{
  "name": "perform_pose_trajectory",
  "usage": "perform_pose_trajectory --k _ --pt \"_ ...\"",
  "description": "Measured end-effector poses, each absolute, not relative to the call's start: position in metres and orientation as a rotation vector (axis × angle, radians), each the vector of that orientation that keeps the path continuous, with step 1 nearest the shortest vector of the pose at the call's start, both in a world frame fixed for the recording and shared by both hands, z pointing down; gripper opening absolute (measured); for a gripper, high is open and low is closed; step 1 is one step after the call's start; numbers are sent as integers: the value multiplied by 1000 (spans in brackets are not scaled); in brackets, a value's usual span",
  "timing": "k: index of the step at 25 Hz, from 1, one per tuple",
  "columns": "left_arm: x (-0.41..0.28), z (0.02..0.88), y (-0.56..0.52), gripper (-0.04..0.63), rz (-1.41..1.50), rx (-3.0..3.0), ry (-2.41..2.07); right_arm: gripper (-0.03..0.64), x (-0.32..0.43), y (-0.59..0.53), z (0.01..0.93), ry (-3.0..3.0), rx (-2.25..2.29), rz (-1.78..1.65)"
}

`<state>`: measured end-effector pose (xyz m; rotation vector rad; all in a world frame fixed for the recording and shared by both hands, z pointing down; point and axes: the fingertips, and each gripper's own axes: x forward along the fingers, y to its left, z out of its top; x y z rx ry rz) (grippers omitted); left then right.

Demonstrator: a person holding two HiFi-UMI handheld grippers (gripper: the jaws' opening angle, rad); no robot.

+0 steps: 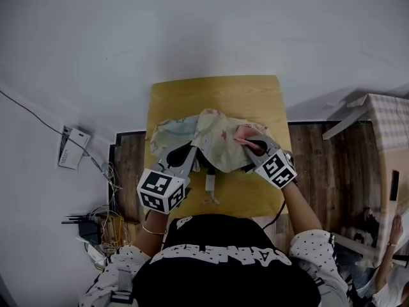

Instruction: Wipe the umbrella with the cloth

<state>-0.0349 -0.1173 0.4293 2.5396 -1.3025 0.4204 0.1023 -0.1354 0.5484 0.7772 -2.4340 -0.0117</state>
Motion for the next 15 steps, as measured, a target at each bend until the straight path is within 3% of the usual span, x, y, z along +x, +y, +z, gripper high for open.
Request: perform_pose_trajectory --k 15 --pt "31 442 -115 0 468 2621 -1071 34 103 -73 552 -2563 606 122"
